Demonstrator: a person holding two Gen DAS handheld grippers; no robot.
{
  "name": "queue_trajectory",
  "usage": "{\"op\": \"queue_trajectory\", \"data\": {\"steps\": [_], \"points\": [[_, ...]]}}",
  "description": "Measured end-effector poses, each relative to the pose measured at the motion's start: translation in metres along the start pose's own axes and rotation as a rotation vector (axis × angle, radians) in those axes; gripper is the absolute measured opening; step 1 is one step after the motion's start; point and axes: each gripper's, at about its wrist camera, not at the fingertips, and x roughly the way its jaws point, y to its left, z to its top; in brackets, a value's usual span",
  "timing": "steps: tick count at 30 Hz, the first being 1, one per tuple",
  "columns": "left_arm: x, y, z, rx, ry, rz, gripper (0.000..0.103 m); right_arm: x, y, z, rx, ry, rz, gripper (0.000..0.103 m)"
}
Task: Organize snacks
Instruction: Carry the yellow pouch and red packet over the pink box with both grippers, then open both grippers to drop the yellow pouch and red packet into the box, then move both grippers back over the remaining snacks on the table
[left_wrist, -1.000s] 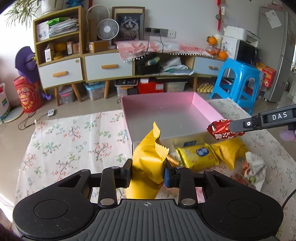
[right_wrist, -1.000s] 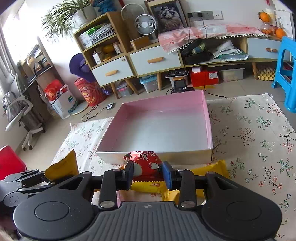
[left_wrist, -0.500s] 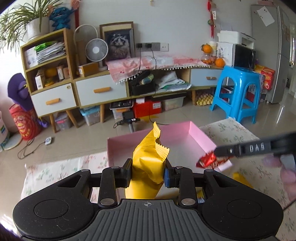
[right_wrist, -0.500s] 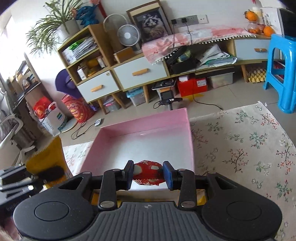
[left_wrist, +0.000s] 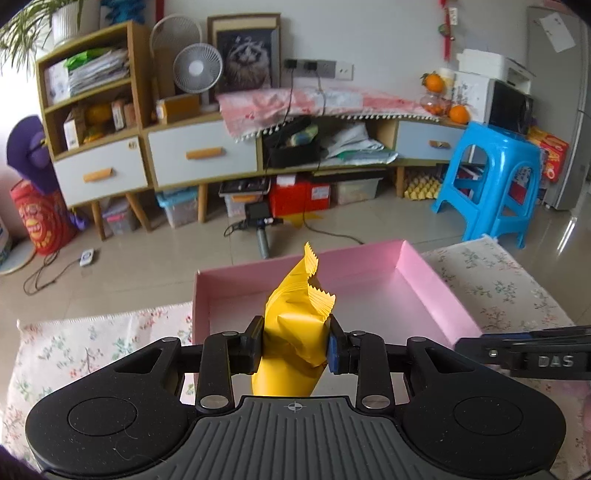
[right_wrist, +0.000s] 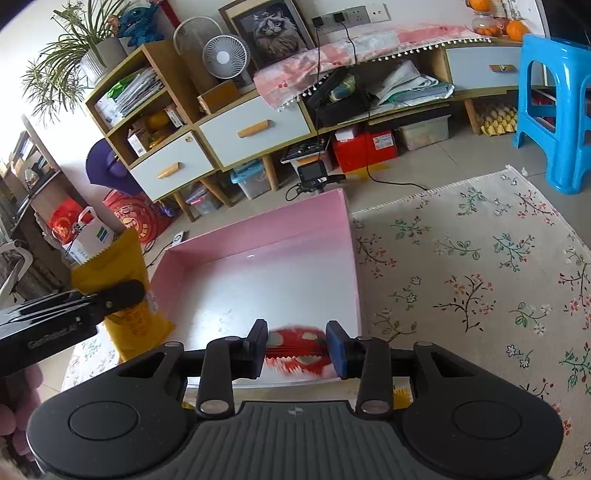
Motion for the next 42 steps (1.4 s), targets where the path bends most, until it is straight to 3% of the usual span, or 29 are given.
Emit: {"op": "queue_trajectory", "data": {"steps": [3,6,10,19,27,42], "points": [[0.009,0.0,-0.005,-0.011,0.017,0.028,0.035,0.0,-0.002,0.0,0.009,-0.002,-0.01,0.03],[0.012,0.001,-0.01,-0.019,0.022,0.037,0.04,-0.002,-0.004,0.003,0.024,-0.011,-0.001,0.048],[0.007,0.003,-0.014,-0.023,0.025,0.041,0.067,-0.006,-0.001,0.006,0.021,-0.032,-0.007,0.074],[-0.017,0.011,-0.023,-0.05,0.032,0.008,0.087,-0.017,0.007,0.006,-0.032,-0.051,-0.03,0.083],[-0.047,0.021,-0.04,-0.096,0.026,-0.013,0.092,-0.036,0.023,-0.004,-0.134,-0.073,-0.085,0.092],[-0.102,0.053,-0.091,-0.15,0.055,-0.008,0.098,-0.077,0.06,-0.04,-0.348,-0.155,-0.142,0.094]]}}
